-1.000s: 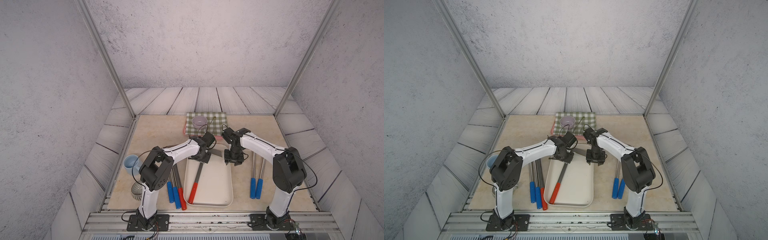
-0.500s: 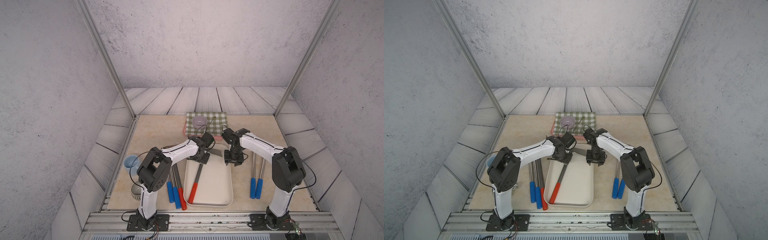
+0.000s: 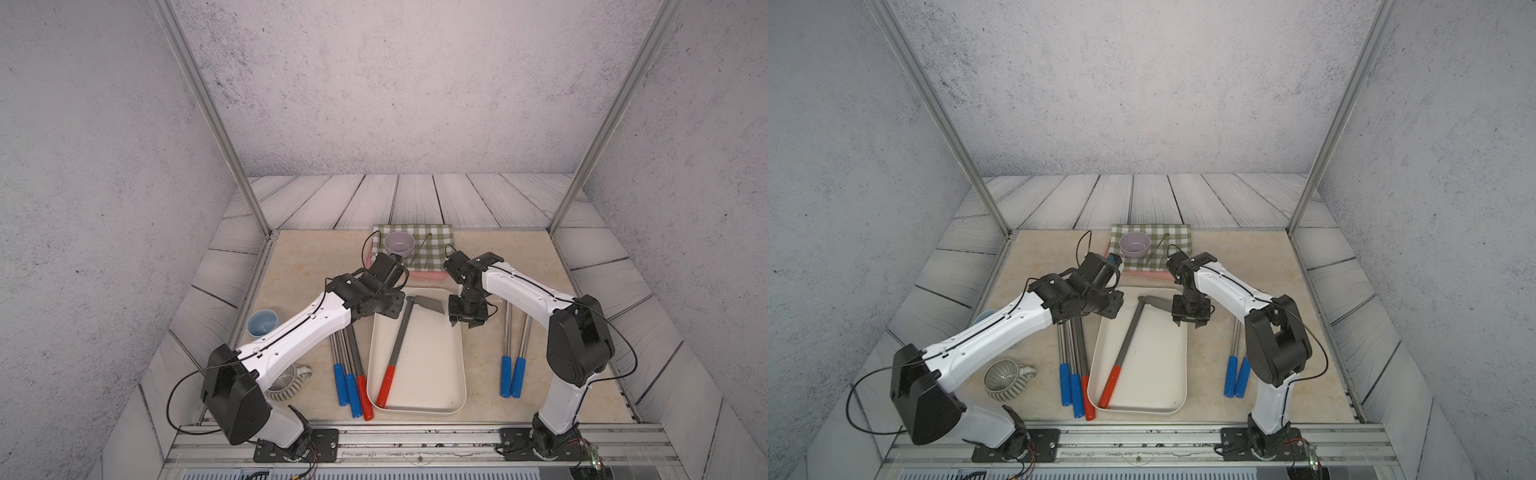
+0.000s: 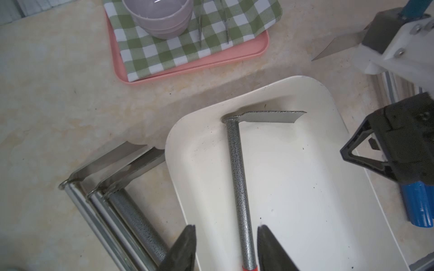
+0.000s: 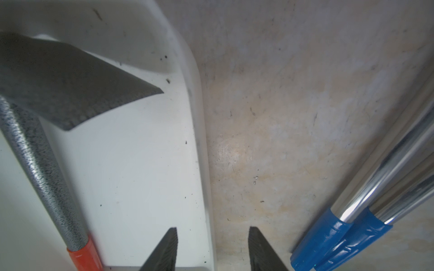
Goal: Put the small hoe into the storage box
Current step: Place the hoe in the storage box, then adjust the storage box at the center of the board.
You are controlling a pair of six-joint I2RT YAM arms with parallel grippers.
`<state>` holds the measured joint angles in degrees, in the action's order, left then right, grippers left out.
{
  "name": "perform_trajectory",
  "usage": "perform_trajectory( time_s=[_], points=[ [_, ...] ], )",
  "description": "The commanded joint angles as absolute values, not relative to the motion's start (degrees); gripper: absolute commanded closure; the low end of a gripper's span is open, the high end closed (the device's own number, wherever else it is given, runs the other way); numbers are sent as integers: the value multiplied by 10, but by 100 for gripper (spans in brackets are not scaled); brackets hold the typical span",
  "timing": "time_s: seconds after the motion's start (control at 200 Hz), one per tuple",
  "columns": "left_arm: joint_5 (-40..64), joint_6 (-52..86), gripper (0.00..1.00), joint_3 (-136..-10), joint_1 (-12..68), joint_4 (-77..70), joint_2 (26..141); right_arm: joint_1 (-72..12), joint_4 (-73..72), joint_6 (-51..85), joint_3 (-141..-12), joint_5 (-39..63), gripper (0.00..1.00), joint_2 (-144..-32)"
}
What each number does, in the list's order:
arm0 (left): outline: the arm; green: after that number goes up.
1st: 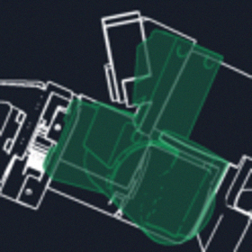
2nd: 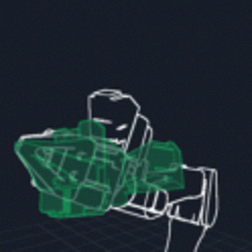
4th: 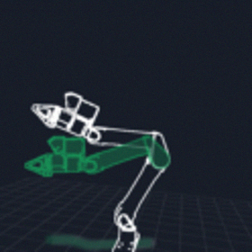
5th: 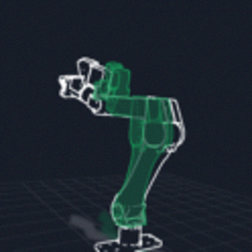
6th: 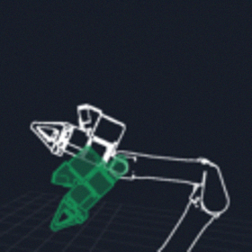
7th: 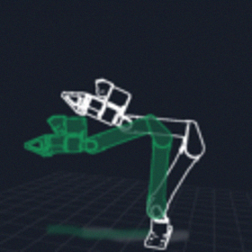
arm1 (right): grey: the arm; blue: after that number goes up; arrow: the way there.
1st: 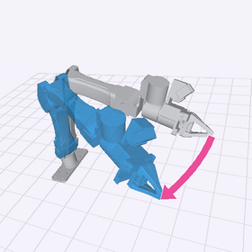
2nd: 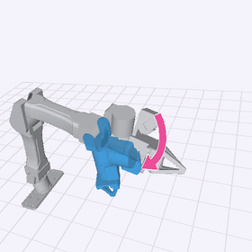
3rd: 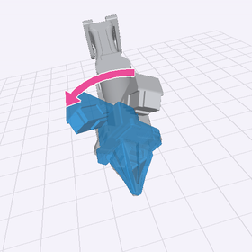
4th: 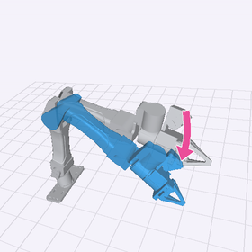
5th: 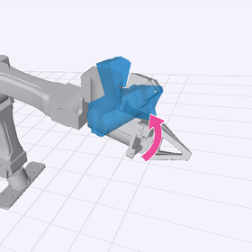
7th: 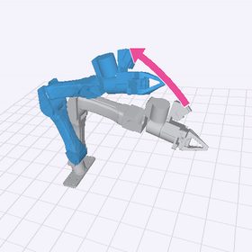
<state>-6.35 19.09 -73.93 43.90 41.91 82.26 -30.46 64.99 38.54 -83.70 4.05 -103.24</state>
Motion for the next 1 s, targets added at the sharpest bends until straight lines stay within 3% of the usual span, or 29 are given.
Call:
perform_trajectory(
  time_s=[0.0, 0.26, 0.565, 0.791, 0.996],
  points=[
    [-104, 201, 50, -700, 438, 443, 783, -303, 675, 388, -844, 19, 49, -987],
    [-110, 212, 35, -625, 432, 441, 710, -302, 689, 411, -803, 0, 49, -915],
    [-51, 199, 32, -614, 369, 434, 772, -303, 676, 423, -739, 23, 49, -817],
    [1, 186, 36, -649, 360, 421, 884, -302, 670, 401, -741, 26, 49, -844],
    [11, 199, 52, -691, 360, 426, 973, -302, 661, 388, -744, 23, 49, -860]
  ],
)
